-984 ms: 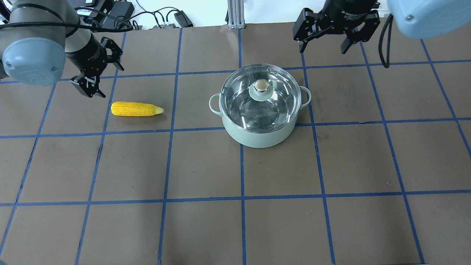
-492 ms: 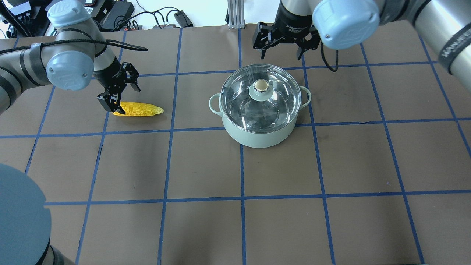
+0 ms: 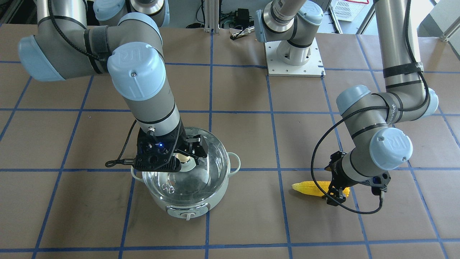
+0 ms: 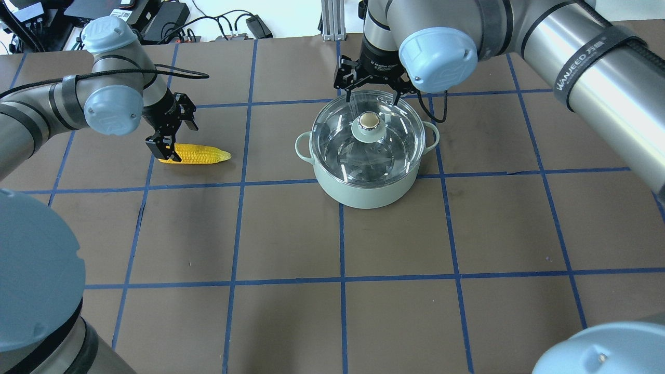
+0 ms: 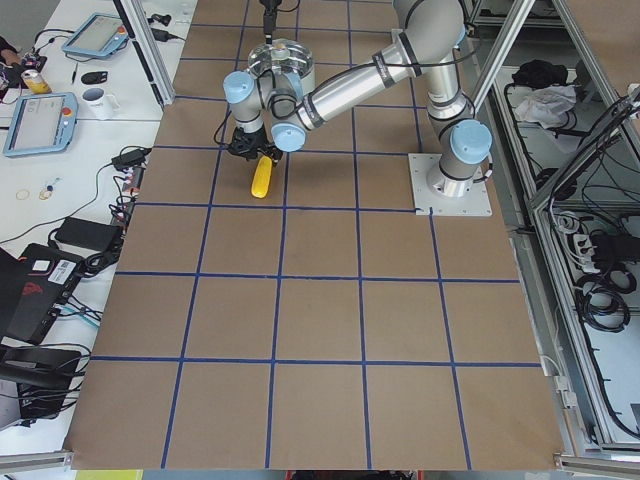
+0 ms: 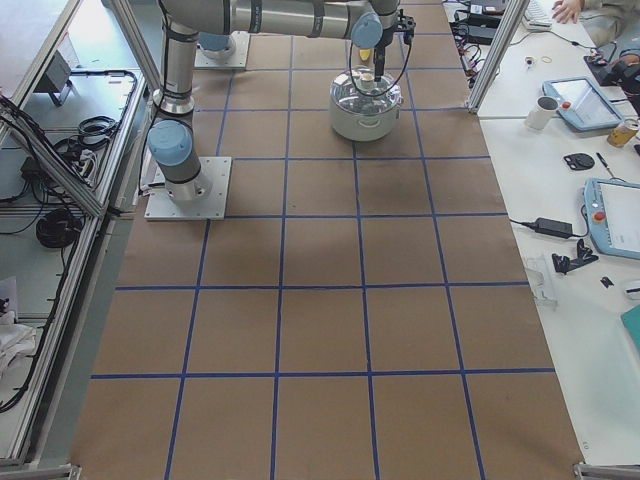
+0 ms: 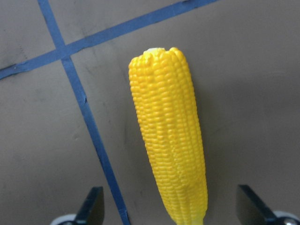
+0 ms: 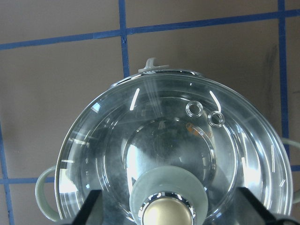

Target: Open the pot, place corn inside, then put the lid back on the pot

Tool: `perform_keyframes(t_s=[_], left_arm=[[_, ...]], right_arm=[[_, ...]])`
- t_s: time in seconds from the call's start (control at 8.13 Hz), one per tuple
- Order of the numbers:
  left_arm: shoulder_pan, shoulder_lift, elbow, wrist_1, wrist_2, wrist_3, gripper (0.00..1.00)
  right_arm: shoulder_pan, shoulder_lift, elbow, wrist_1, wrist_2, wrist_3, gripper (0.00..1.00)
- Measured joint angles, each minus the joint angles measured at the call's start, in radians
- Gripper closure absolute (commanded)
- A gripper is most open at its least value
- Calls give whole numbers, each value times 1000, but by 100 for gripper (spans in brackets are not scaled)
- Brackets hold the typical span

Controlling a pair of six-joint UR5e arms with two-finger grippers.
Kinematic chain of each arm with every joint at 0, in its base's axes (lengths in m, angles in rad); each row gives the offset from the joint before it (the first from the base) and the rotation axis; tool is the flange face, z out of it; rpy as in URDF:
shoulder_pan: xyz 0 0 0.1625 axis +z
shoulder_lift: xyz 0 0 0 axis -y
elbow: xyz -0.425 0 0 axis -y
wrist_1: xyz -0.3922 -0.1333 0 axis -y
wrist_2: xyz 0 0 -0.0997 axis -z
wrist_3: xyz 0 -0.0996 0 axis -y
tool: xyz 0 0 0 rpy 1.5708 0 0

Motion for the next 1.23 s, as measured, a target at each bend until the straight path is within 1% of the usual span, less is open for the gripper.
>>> perform_keyframes(t_s=[0.25, 0.74, 0.86, 0.98, 1.11, 1.23], left_arm=[[25, -31, 2, 31, -3, -15, 0], [35, -69, -4, 36, -7, -19, 0], [36, -77, -4, 37, -6, -16, 24], [36, -82, -3, 39, -5, -13, 67], [36, -83, 0, 55, -4, -12, 89], [37, -84, -1, 89, -2, -10, 100]], right_arm=[[4, 22, 11, -2, 8, 54, 0], [7, 34, 35, 11, 11, 102, 0], [7, 34, 37, 12, 10, 107, 2], [8, 35, 39, 13, 10, 110, 14], [8, 35, 40, 13, 11, 113, 29], [8, 35, 41, 15, 11, 112, 33]])
